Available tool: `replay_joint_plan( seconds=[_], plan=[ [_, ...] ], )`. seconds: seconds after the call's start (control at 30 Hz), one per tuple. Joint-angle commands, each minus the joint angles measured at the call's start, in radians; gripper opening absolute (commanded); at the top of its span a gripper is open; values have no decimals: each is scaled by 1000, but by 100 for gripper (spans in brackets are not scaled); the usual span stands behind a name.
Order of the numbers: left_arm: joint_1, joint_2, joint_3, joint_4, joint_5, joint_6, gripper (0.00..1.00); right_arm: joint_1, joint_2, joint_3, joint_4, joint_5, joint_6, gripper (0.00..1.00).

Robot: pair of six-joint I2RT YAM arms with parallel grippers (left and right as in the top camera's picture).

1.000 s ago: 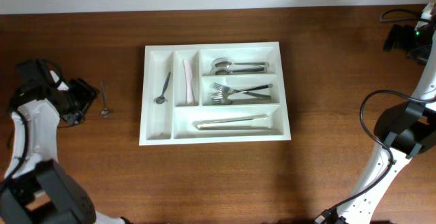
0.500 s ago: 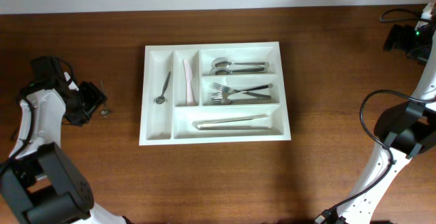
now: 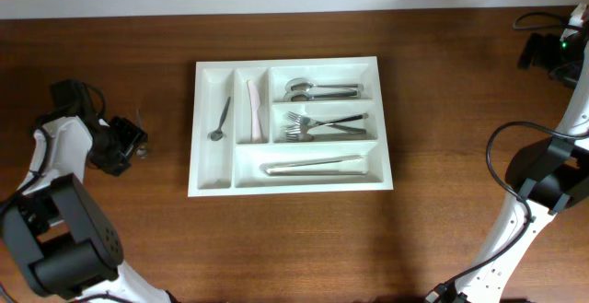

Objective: Pack container
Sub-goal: 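Lower the left gripper toward the plain spoon's neck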

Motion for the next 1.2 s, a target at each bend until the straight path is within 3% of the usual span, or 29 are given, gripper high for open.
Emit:
replay_joint_plan(
  seconds=[0.0,1.17],
  plan=[
    [2,47,18,2,50,-63,64,-7,-39,-5,2,-1,1,99],
    [12,90,6,73,61,-123,59,-7,-39,-5,2,-1,1,98]
  ],
)
